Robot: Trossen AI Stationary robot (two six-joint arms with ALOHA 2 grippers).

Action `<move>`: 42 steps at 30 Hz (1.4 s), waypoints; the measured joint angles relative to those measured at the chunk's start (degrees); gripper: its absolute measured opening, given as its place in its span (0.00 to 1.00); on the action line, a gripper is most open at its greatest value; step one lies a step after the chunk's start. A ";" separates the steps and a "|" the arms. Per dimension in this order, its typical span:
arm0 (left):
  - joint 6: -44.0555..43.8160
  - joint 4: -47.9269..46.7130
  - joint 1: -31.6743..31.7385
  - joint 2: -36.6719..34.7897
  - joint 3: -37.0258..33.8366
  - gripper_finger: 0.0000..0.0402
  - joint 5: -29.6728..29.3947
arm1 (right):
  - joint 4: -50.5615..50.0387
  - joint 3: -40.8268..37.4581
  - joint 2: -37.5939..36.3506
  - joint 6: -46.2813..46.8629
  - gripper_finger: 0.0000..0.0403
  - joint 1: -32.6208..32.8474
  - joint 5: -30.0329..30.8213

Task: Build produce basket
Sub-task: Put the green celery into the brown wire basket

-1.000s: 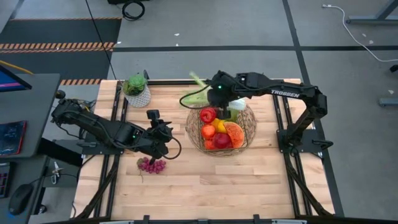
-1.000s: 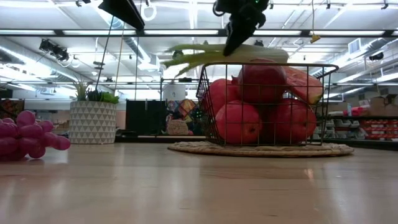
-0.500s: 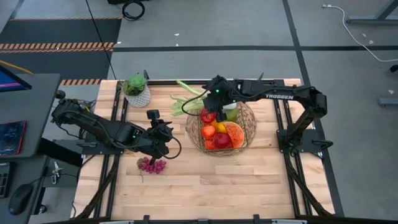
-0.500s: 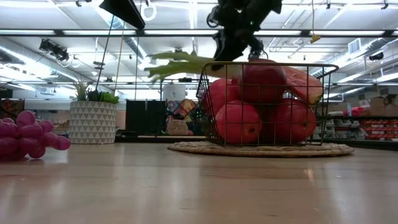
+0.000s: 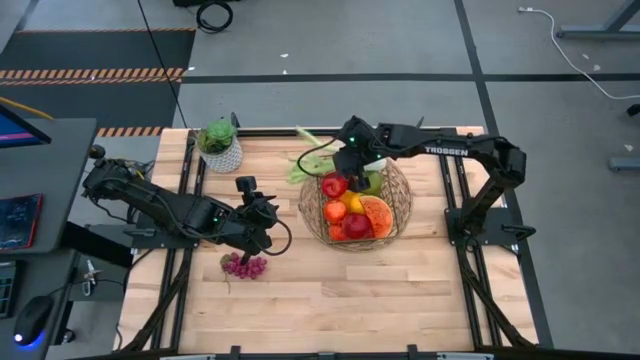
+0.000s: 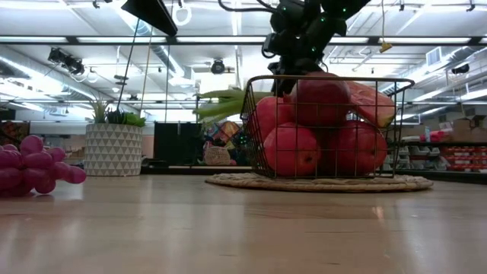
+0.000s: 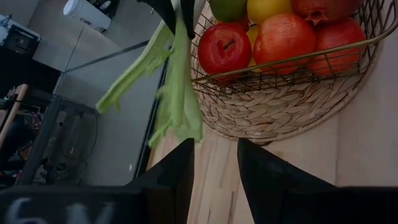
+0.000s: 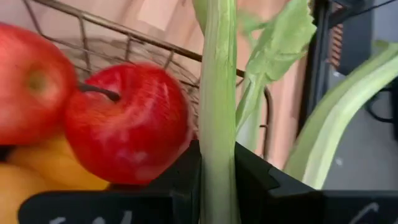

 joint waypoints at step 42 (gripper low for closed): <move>0.08 0.07 0.05 0.02 0.01 0.32 0.01 | -30.75 9.71 -3.28 19.13 0.61 -3.08 11.02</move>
